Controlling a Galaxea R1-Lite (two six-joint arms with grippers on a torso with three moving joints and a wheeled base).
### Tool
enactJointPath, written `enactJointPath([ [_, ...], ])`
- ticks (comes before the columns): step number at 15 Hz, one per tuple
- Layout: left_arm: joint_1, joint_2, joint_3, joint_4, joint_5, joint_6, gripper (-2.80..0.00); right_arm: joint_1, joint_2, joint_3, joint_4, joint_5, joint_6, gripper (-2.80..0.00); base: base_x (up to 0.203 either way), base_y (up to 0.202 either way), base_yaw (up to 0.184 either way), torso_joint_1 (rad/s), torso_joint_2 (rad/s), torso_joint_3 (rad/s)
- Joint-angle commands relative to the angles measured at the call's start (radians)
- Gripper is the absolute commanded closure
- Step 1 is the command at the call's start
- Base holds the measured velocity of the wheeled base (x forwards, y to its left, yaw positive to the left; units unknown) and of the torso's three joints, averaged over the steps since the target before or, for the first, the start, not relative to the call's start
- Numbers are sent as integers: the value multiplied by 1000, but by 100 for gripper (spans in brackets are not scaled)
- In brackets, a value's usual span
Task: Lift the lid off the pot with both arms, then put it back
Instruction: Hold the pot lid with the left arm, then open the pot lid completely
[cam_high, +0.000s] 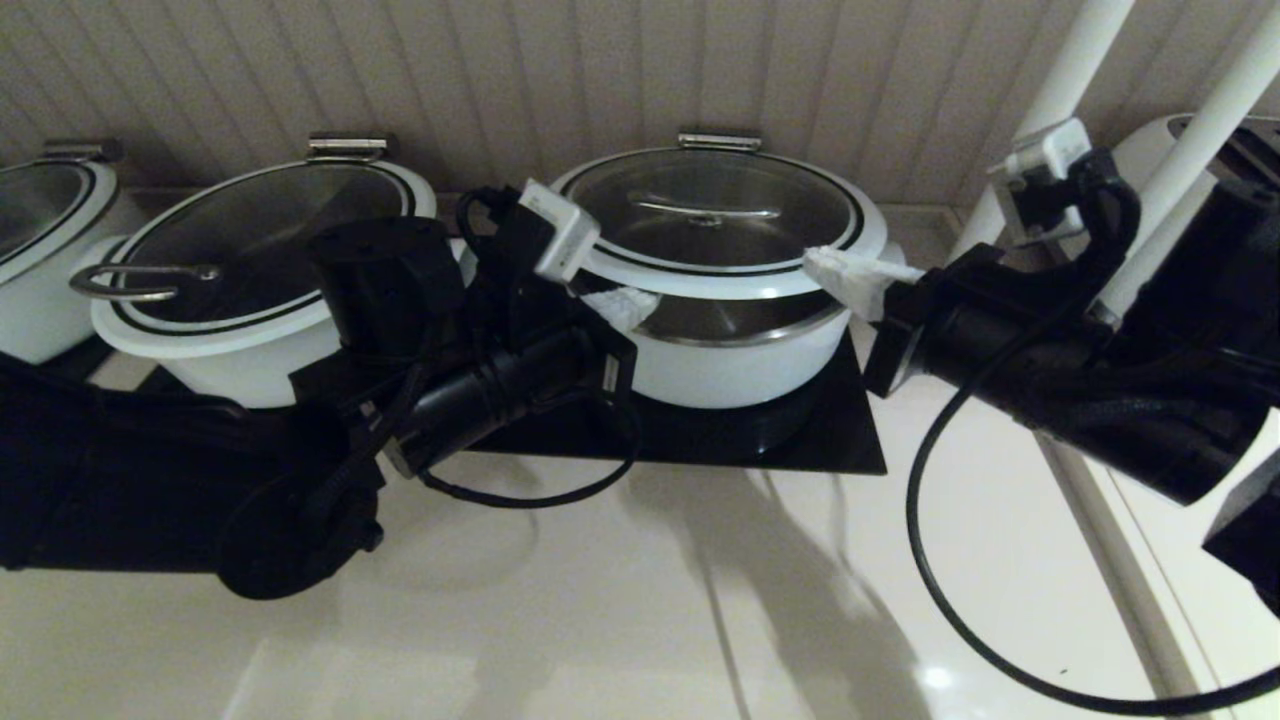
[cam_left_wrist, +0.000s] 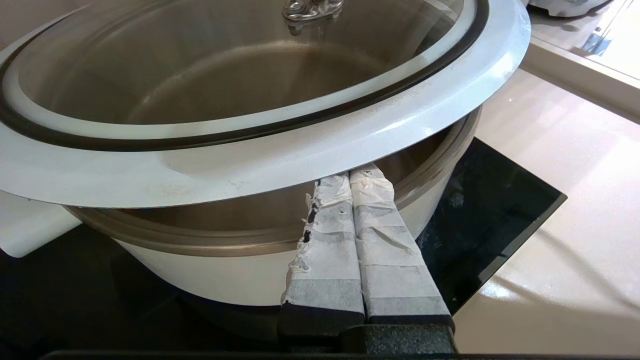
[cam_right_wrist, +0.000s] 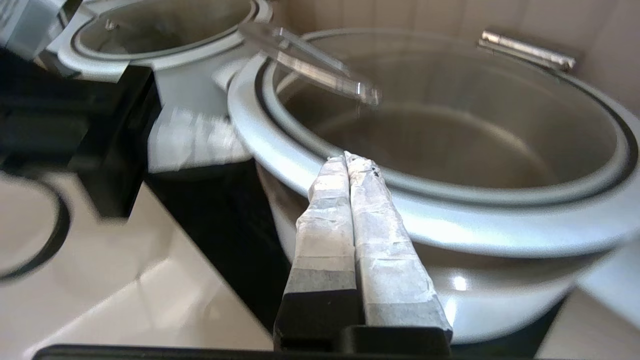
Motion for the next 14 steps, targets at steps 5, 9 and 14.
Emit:
enactJointPath([
  [5,1,-8,0,-6,1,0,0,0,-60,115,-11,4,2,0,0,0,0,0,0,0],
  [9,8,-6,-2,-6,1,0,0,0,-54,135,-11,6,2,0,0,0,0,0,0,0],
  [14,23,9,-48,-5,-1,-2,0,1,-12,128,-13,7,1,0,0,0,0,0,0,0],
])
